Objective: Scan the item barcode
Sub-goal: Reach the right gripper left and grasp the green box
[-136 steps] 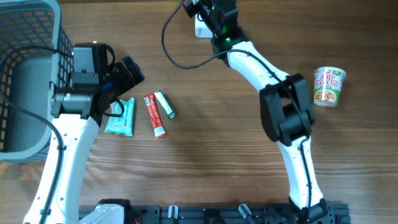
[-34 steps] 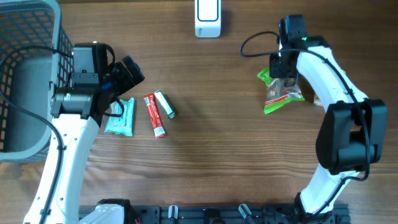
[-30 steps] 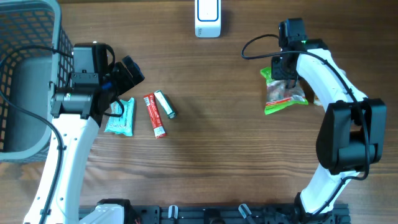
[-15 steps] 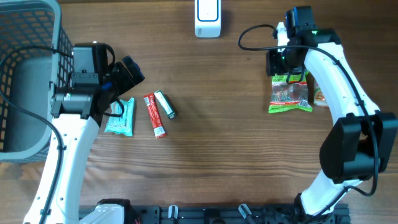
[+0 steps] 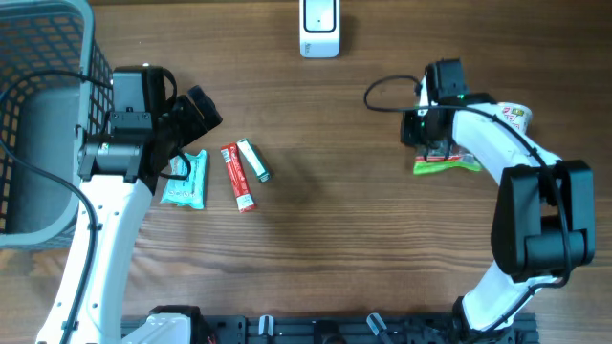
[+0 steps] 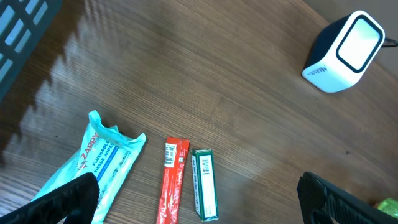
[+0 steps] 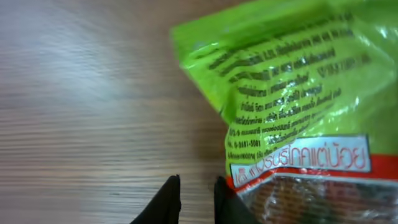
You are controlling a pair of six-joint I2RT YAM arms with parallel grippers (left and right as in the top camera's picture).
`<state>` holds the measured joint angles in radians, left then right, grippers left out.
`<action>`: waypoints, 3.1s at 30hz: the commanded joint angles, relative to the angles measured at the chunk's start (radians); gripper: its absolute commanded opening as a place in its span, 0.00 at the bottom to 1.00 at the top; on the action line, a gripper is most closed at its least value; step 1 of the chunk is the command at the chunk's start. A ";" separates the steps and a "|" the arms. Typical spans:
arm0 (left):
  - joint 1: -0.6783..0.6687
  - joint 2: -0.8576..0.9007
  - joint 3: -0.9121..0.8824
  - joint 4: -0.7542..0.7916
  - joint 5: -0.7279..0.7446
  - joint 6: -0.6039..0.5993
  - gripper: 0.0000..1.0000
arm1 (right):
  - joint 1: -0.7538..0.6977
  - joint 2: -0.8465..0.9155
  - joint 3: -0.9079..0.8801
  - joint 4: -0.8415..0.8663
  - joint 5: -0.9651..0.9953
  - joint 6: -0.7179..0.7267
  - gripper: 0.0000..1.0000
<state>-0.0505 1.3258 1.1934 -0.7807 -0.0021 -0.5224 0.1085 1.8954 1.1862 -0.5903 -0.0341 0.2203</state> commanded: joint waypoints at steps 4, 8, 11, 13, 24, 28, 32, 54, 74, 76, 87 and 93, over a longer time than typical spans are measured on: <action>0.002 -0.004 0.009 0.002 0.004 -0.009 1.00 | -0.012 -0.020 -0.001 -0.038 0.239 0.026 0.22; 0.002 -0.004 0.009 0.002 0.004 -0.009 1.00 | -0.005 -0.022 0.045 -0.065 0.029 -0.021 0.42; 0.002 -0.004 0.009 0.002 0.004 -0.009 1.00 | 0.015 -0.035 0.085 -0.074 -0.217 -0.067 0.53; 0.002 -0.004 0.009 0.002 0.004 -0.009 1.00 | 0.041 -0.058 0.113 -0.085 -0.344 -0.067 0.56; 0.002 -0.004 0.009 0.002 0.004 -0.009 1.00 | 0.336 -0.292 0.131 -0.084 -0.400 0.048 0.64; 0.002 -0.004 0.009 0.002 0.004 -0.009 1.00 | 0.391 -0.269 0.112 -0.051 -0.358 0.114 0.66; 0.002 -0.004 0.009 0.002 0.004 -0.009 1.00 | 0.431 -0.247 0.014 0.117 -0.359 0.163 0.66; 0.002 -0.004 0.009 0.002 0.004 -0.009 1.00 | 0.640 0.055 -0.152 0.746 -0.263 0.145 0.86; 0.002 -0.004 0.009 0.002 0.004 -0.009 1.00 | 0.678 0.143 -0.152 0.821 -0.187 0.121 0.64; 0.002 -0.004 0.009 0.002 0.004 -0.009 1.00 | 0.679 0.143 -0.152 0.821 -0.179 0.121 0.60; 0.002 -0.004 0.009 0.002 0.004 -0.009 1.00 | 0.660 0.104 -0.152 0.797 -0.179 0.180 0.36; 0.002 -0.004 0.009 0.002 0.004 -0.009 1.00 | 0.631 0.023 -0.152 0.685 -0.136 0.179 0.33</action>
<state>-0.0502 1.3258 1.1934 -0.7807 -0.0021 -0.5224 0.7597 1.9892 1.0344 0.1307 -0.2150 0.3832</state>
